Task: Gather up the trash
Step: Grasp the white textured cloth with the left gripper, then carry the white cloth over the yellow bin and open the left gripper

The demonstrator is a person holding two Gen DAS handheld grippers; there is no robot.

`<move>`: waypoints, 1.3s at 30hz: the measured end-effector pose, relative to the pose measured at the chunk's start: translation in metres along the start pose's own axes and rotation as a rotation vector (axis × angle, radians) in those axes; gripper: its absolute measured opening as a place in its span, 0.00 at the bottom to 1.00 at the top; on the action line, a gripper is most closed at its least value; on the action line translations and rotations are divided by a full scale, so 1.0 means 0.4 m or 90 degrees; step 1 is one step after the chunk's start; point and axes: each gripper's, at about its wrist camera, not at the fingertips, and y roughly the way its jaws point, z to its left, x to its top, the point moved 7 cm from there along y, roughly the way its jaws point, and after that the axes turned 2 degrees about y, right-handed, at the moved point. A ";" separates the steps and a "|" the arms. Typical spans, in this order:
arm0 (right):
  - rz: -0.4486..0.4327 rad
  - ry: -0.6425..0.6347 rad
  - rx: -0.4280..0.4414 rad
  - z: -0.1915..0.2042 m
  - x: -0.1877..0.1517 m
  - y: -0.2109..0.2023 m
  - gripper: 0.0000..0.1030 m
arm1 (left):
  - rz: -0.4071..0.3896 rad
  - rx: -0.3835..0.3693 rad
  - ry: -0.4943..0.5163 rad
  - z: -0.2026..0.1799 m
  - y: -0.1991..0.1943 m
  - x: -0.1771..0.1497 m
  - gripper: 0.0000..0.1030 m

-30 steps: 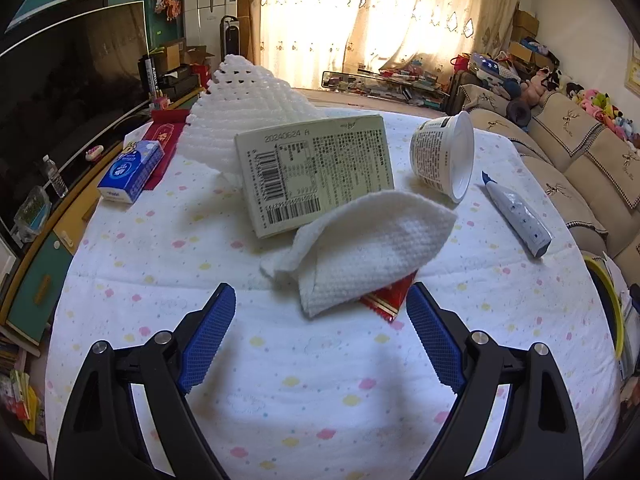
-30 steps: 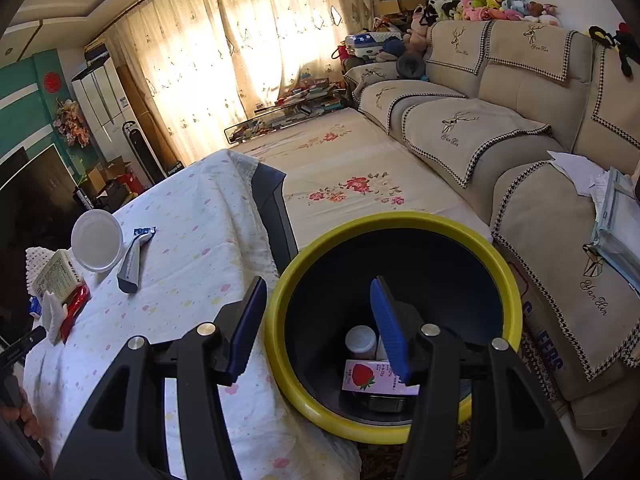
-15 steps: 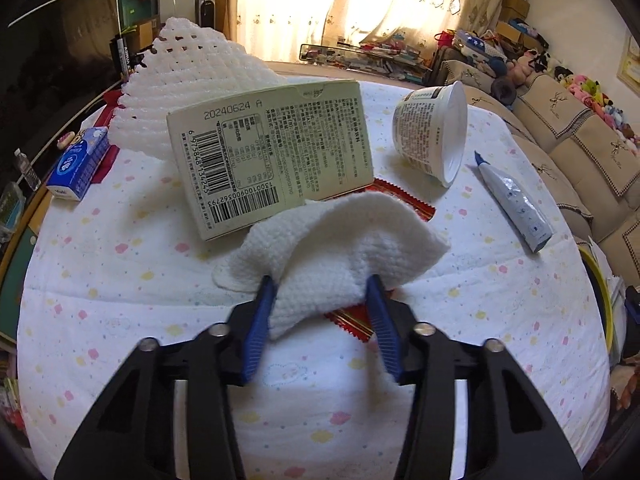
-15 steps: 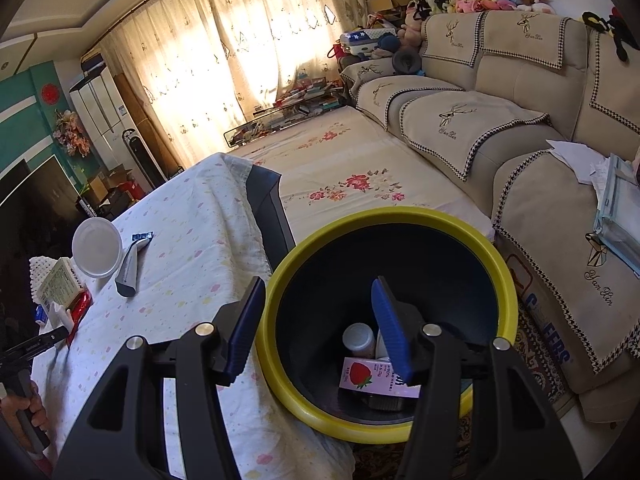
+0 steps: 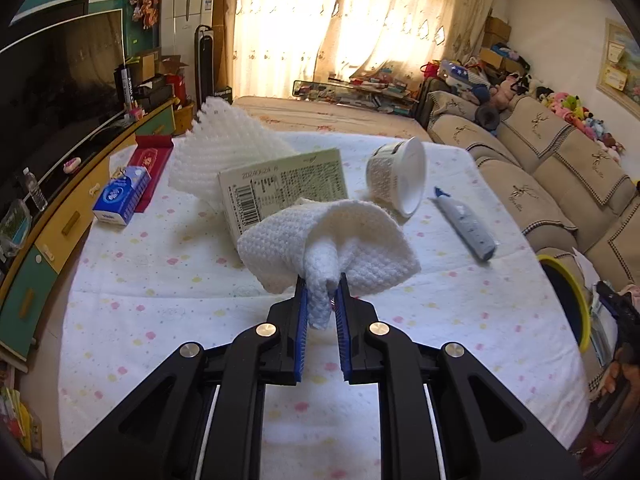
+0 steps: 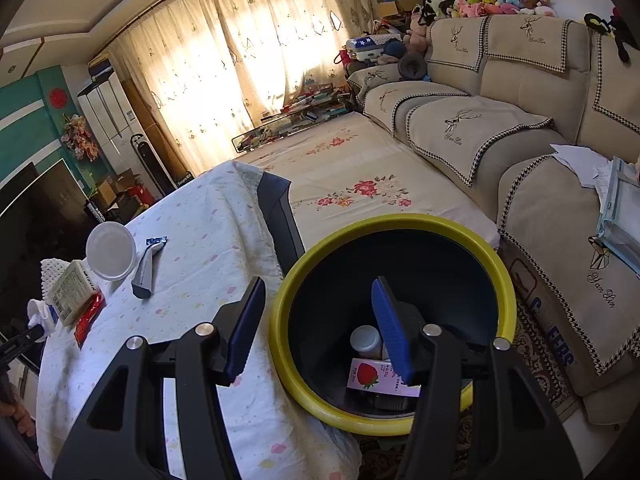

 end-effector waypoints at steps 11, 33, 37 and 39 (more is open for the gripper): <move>-0.024 0.018 -0.002 -0.059 0.007 -0.064 0.52 | -0.026 -0.085 0.059 -0.191 -0.143 0.001 0.13; -0.061 0.155 -0.081 -0.426 0.011 -0.144 0.57 | 0.113 -0.257 0.286 -0.953 0.131 -0.065 0.18; -0.057 0.163 -0.085 -0.457 0.006 -0.142 0.57 | 0.135 -0.259 0.308 -1.034 0.180 -0.091 0.23; -0.057 0.165 -0.085 -0.465 0.006 -0.142 0.57 | 0.139 -0.254 0.314 -1.063 0.201 -0.095 0.32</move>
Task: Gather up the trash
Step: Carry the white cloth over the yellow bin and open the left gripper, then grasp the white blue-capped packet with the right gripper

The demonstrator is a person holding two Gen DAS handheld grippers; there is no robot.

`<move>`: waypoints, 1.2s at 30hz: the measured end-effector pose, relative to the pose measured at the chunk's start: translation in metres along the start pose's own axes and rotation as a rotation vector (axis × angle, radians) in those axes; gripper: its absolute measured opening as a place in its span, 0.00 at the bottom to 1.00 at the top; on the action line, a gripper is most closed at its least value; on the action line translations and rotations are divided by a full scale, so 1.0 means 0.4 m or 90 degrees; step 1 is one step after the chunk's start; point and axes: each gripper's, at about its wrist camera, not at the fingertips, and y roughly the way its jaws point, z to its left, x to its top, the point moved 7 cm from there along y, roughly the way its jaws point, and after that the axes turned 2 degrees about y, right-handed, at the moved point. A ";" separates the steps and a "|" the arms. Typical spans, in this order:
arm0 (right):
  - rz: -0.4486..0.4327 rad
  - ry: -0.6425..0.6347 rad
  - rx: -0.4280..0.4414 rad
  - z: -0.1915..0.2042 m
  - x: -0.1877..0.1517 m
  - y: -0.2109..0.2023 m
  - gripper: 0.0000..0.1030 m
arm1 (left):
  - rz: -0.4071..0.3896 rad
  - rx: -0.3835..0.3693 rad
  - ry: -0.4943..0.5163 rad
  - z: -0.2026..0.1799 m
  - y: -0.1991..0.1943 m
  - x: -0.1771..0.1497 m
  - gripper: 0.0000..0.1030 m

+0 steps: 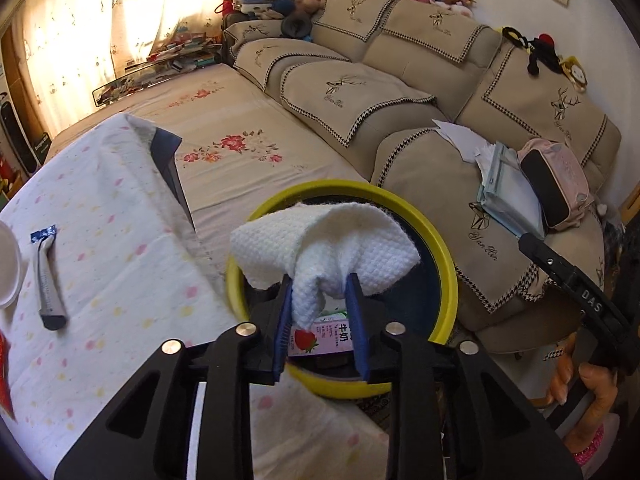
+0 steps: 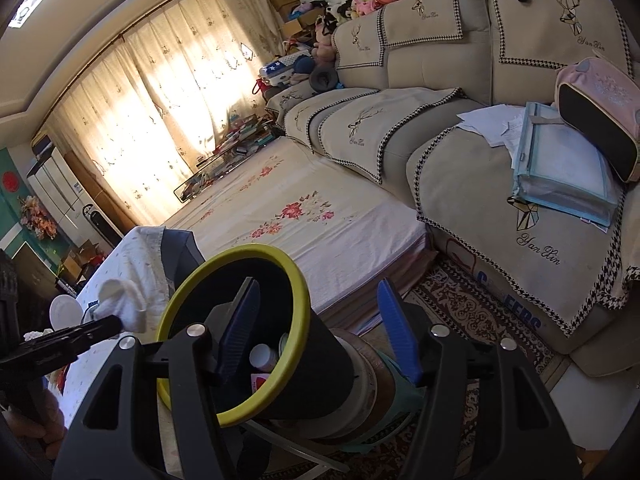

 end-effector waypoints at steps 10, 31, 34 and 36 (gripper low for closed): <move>0.008 -0.005 0.004 0.010 -0.008 0.007 0.57 | -0.020 0.023 -0.015 0.030 -0.017 -0.001 0.73; 0.065 -0.172 0.049 0.375 -0.106 0.053 0.60 | -0.190 0.258 -0.201 0.621 -0.453 -0.328 0.87; 0.074 -0.224 0.076 0.487 -0.133 0.057 0.60 | -0.196 0.287 -0.223 0.699 -0.484 -0.371 0.87; 0.085 -0.269 0.104 0.586 -0.161 0.063 0.60 | -0.196 0.309 -0.228 0.744 -0.498 -0.396 0.88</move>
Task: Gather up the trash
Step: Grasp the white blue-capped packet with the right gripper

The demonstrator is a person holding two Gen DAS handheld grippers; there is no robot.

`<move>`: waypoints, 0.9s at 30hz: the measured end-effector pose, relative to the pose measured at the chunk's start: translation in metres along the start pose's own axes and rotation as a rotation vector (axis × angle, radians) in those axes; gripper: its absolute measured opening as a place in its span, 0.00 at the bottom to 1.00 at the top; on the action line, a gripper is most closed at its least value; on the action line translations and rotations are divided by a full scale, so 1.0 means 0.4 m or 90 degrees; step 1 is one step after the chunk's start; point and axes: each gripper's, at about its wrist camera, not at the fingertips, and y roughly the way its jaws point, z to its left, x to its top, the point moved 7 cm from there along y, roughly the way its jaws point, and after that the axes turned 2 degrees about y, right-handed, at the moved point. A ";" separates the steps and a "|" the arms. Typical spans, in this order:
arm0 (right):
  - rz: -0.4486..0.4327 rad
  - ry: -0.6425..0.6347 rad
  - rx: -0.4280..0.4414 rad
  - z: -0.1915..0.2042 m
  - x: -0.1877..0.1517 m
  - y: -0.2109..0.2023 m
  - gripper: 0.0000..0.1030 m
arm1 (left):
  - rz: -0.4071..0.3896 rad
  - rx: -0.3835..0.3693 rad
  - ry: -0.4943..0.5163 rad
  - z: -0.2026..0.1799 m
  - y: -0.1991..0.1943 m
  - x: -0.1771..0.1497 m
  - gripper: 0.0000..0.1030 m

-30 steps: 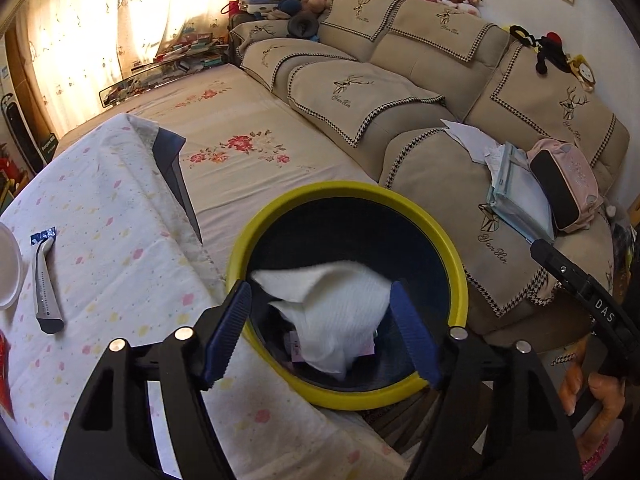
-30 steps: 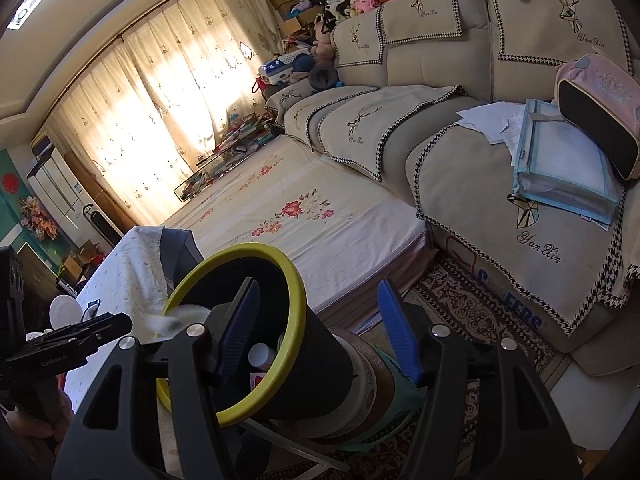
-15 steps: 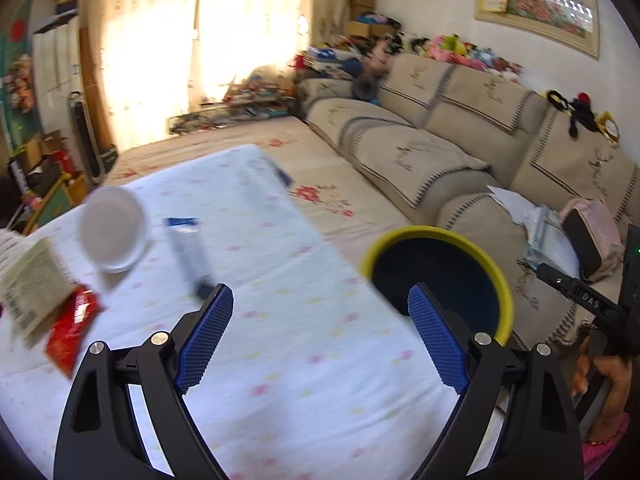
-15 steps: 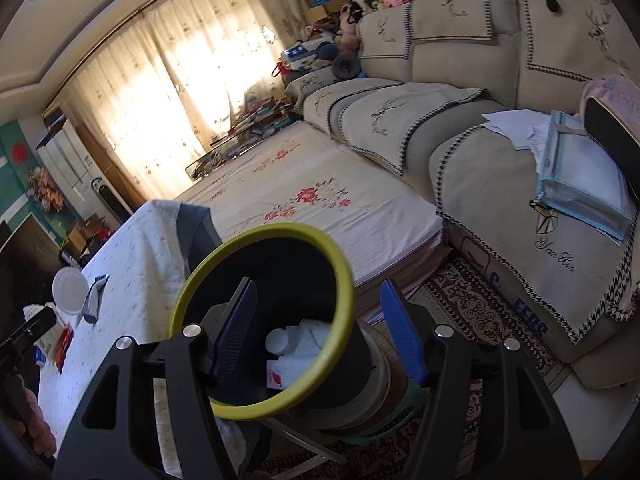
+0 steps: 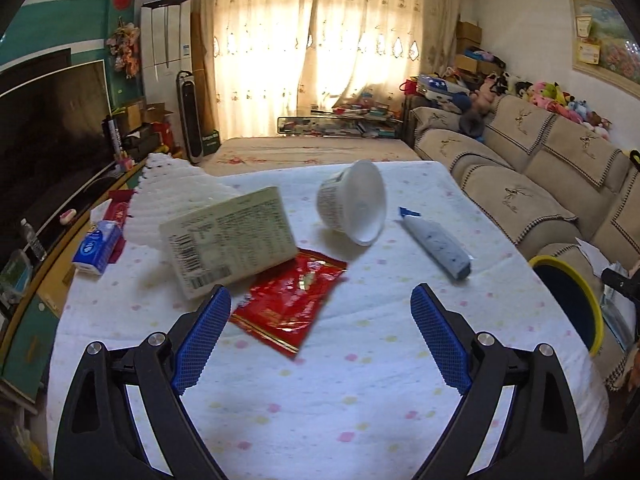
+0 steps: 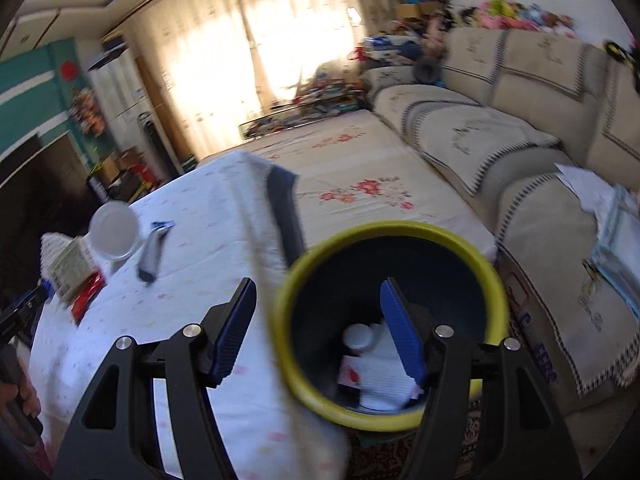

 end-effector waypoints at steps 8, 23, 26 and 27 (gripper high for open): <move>0.065 -0.148 0.068 0.317 0.041 0.146 0.60 | 0.011 -0.008 -0.050 0.102 0.031 -0.038 0.88; 0.172 -0.271 -0.009 0.502 0.042 0.440 0.64 | 0.036 -0.014 -0.077 0.108 0.048 -0.055 0.88; 0.183 -0.275 -0.015 0.504 0.030 0.458 0.63 | 0.036 -0.015 -0.077 0.106 0.048 -0.056 0.88; 0.180 -0.273 -0.013 0.505 0.029 0.458 0.63 | 0.037 -0.016 -0.077 0.105 0.048 -0.056 0.88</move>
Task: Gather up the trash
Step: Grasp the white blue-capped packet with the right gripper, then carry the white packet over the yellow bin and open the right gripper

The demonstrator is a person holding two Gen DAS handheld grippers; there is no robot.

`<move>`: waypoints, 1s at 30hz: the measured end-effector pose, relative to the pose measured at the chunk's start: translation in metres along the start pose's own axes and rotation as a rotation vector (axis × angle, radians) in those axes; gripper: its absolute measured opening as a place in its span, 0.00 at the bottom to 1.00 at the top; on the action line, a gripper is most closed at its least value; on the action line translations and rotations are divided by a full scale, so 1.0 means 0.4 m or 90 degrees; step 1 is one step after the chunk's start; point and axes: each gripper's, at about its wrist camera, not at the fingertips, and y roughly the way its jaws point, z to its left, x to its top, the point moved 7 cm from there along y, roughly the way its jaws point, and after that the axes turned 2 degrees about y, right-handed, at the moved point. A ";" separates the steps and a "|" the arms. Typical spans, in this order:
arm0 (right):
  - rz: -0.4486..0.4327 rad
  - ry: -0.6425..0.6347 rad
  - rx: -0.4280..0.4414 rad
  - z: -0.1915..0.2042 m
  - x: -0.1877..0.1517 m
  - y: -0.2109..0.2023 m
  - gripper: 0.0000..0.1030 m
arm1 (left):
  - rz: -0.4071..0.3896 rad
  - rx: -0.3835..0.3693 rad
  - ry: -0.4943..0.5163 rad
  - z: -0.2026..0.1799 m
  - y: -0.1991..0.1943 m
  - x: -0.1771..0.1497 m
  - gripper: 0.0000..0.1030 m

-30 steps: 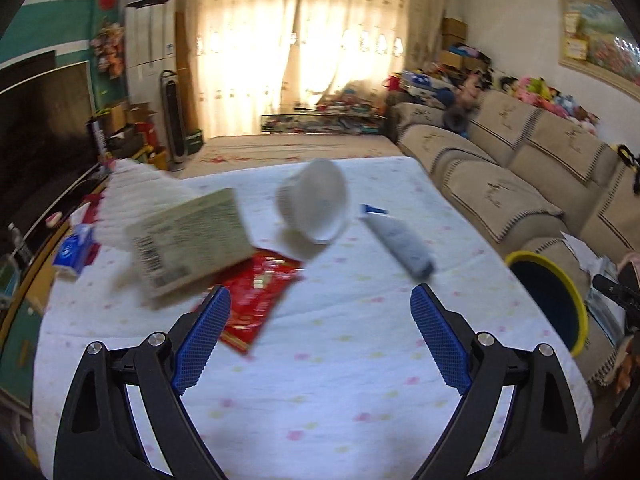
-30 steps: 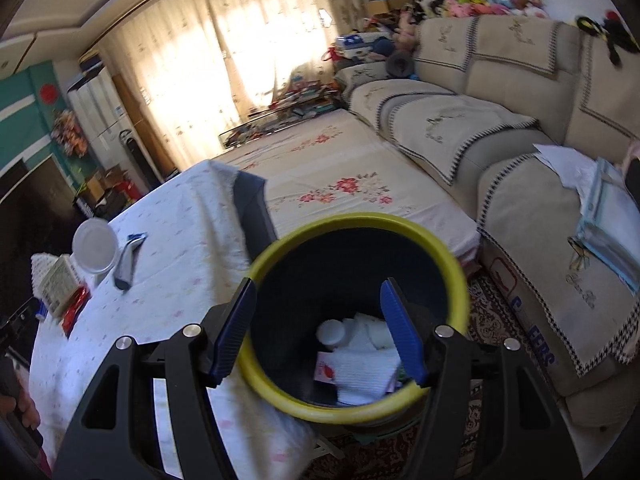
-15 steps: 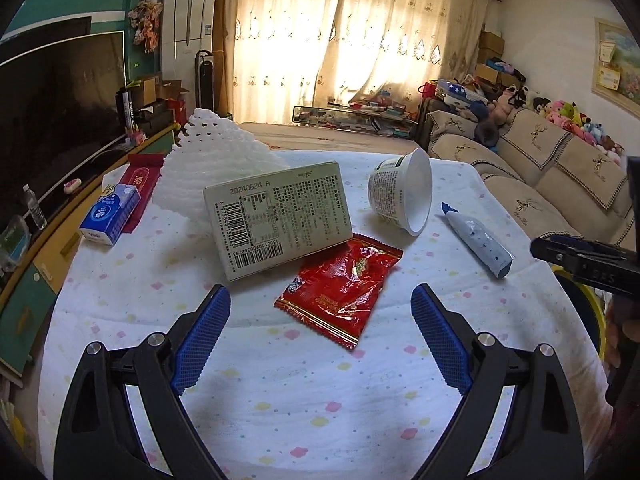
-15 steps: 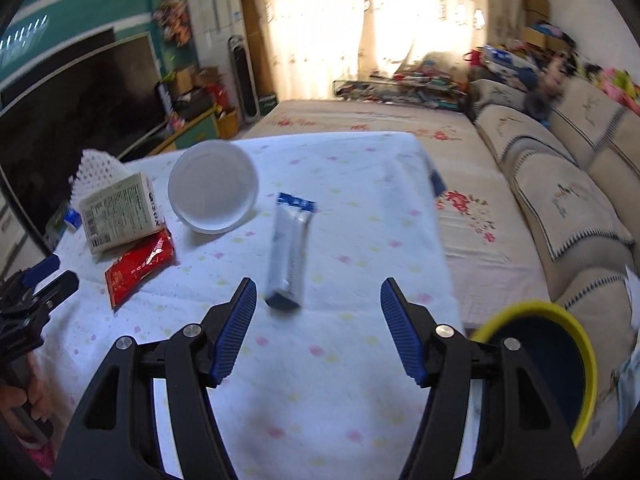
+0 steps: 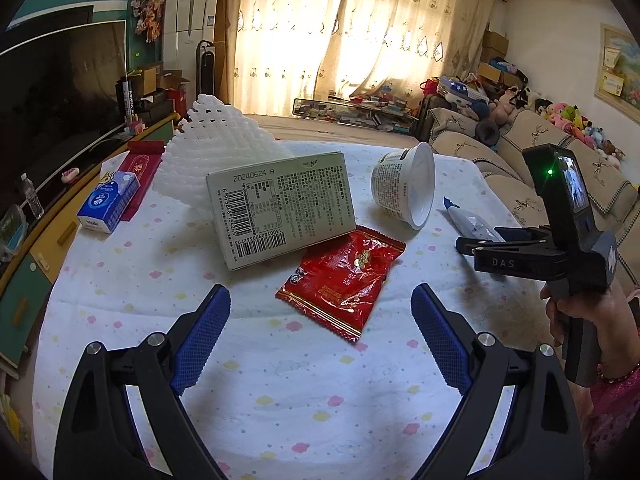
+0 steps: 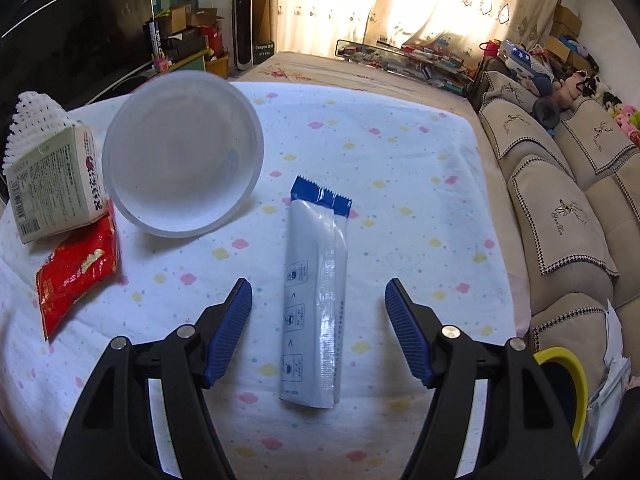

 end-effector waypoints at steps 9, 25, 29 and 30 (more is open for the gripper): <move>0.003 0.012 0.030 0.014 -0.017 -0.012 0.23 | 0.010 0.003 0.013 -0.015 0.011 -0.006 0.88; -0.039 0.080 0.082 -0.074 -0.194 -0.190 0.19 | 0.016 0.002 0.023 -0.025 0.021 -0.010 0.88; -0.064 0.129 0.062 -0.171 -0.245 -0.254 0.20 | 0.017 0.004 0.027 -0.030 0.023 -0.013 0.88; -0.069 0.147 0.048 -0.207 -0.262 -0.269 0.20 | 0.017 0.004 0.027 -0.029 0.024 -0.013 0.88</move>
